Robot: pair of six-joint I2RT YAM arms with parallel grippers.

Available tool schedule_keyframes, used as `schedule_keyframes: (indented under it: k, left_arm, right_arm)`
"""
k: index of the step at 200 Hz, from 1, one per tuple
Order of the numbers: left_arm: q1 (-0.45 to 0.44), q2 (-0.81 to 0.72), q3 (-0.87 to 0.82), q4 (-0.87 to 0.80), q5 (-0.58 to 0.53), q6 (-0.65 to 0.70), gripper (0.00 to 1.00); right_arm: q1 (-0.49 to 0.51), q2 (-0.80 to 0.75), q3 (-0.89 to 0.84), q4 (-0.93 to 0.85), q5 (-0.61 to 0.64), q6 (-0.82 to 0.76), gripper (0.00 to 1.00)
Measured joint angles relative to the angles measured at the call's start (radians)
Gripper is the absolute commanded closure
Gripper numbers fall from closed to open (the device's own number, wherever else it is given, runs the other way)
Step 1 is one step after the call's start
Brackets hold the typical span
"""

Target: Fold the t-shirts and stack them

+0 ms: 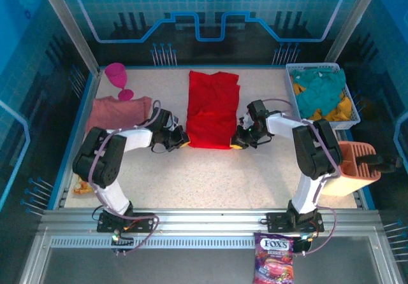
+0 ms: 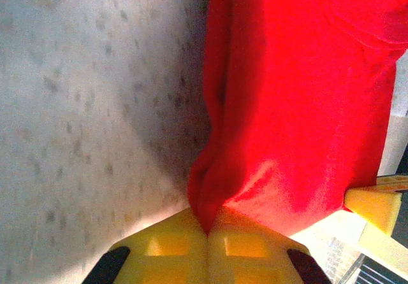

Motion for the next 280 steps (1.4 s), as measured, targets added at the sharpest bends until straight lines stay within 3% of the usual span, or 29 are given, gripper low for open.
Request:
schedule_keyframes:
  k: [143, 215, 280]
  left_arm:
    - [-0.188, -0.724, -0.284, -0.261, -0.148, -0.065, 1.00]
    - [-0.306, -0.893, -0.397, -0.309, -0.176, -0.189, 1.00]
    - [-0.336, -0.955, -0.327, -0.435, -0.208, -0.254, 1.00]
  right_arm:
    - [0.080, -0.422, -0.240, -0.063, 0.042, 0.001, 1.00]
    - [0.127, -0.541, -0.301, -0.158, 0.046, 0.008, 1.00]
    - [0.152, -0.600, -0.200, -0.283, 0.049, 0.012, 1.00]
